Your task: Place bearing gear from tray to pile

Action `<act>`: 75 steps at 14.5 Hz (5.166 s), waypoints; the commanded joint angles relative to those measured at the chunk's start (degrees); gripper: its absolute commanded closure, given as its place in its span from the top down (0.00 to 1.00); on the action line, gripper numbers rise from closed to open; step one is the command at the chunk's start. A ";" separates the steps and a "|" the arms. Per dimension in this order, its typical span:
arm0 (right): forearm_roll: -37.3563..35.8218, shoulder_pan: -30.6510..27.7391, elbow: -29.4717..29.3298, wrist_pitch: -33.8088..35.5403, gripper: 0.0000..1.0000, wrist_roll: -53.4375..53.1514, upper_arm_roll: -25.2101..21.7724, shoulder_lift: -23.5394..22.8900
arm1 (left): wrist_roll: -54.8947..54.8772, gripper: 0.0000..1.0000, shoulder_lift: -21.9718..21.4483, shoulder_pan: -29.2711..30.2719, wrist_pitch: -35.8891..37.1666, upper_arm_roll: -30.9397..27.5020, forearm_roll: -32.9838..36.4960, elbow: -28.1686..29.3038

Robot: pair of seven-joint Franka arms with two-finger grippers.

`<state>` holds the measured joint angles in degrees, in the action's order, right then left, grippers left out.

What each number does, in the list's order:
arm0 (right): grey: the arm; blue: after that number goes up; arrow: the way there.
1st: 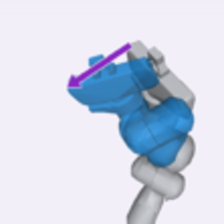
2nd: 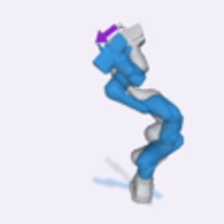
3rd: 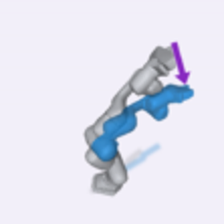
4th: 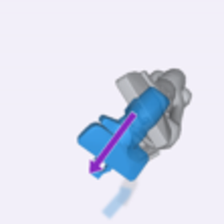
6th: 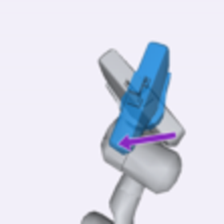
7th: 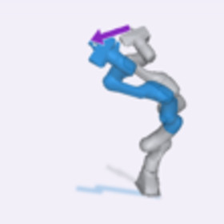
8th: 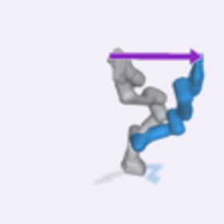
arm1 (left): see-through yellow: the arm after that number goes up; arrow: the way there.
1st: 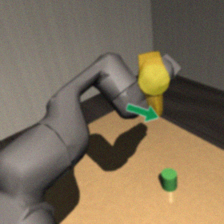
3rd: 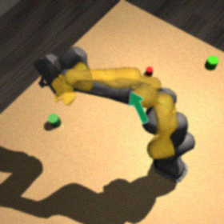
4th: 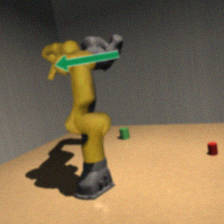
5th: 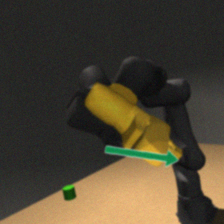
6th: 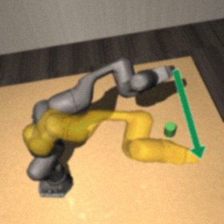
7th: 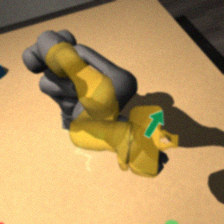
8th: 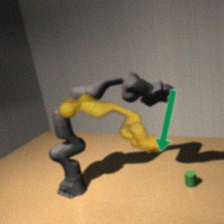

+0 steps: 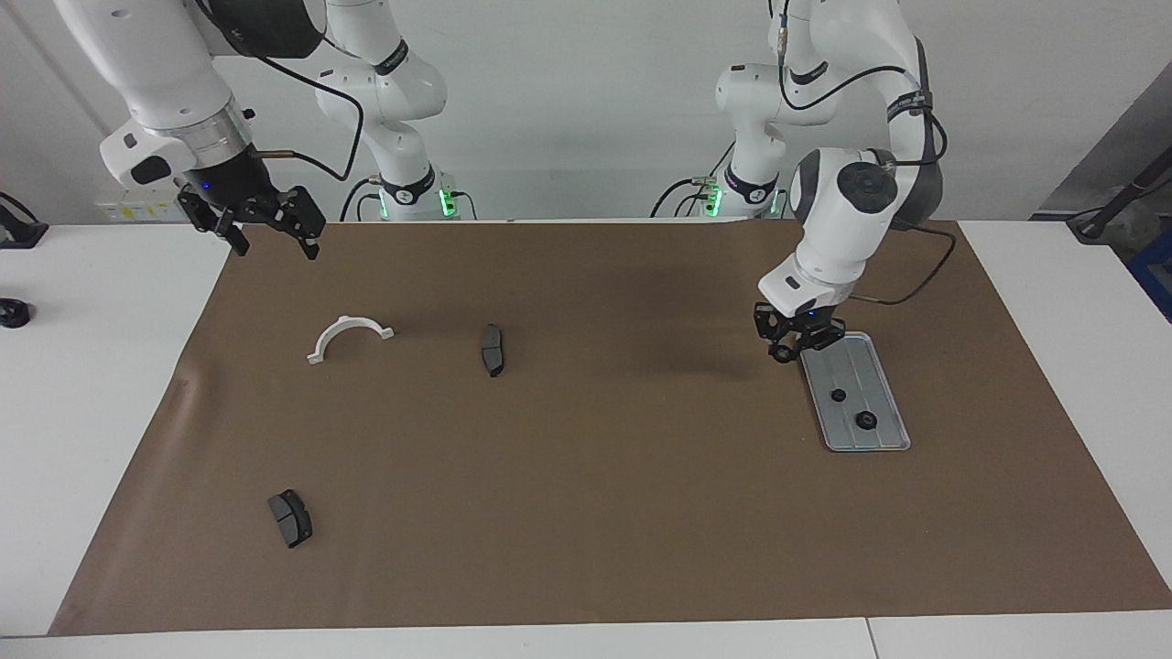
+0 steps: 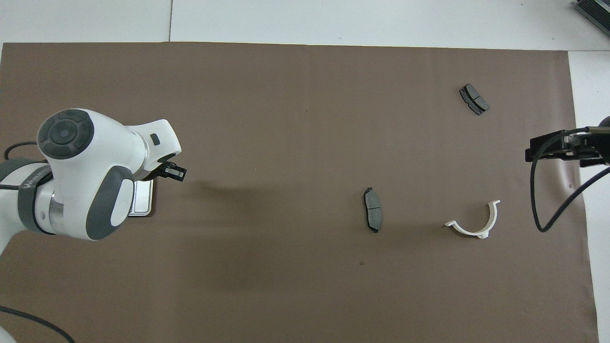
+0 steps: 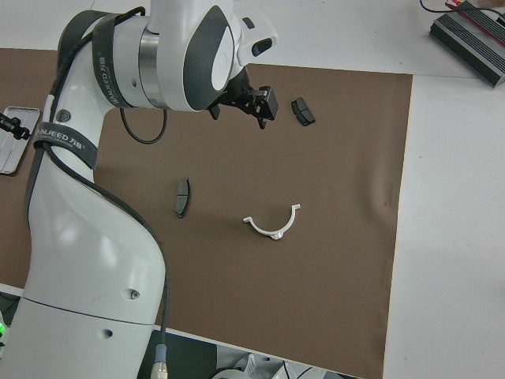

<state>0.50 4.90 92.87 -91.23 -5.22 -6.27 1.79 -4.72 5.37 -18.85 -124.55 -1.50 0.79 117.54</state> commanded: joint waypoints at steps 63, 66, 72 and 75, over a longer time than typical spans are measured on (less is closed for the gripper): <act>-5.69 33.42 -10.87 -36.65 0.65 -28.09 1.35 -42.04 | 8.41 0.90 7.82 14.45 -13.78 -1.57 -0.44 2.51; -5.25 33.33 -10.87 -36.74 0.55 -28.09 1.43 -42.04 | 8.50 0.74 7.91 14.46 -14.23 -1.57 -0.44 3.39; -5.25 33.33 -10.87 -34.64 0.48 -26.07 1.43 -41.78 | 8.50 0.65 8.70 14.54 -16.78 -1.57 -0.52 3.84; -4.99 33.33 -10.87 -34.63 0.00 -25.89 1.43 -41.78 | 8.41 0.65 9.48 14.80 -19.40 -1.57 -0.52 4.01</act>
<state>-4.20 38.51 81.16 -127.20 -32.26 -4.98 -40.64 3.92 14.48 -5.08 -140.85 -3.66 -0.77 120.42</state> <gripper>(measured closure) 0.568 0.352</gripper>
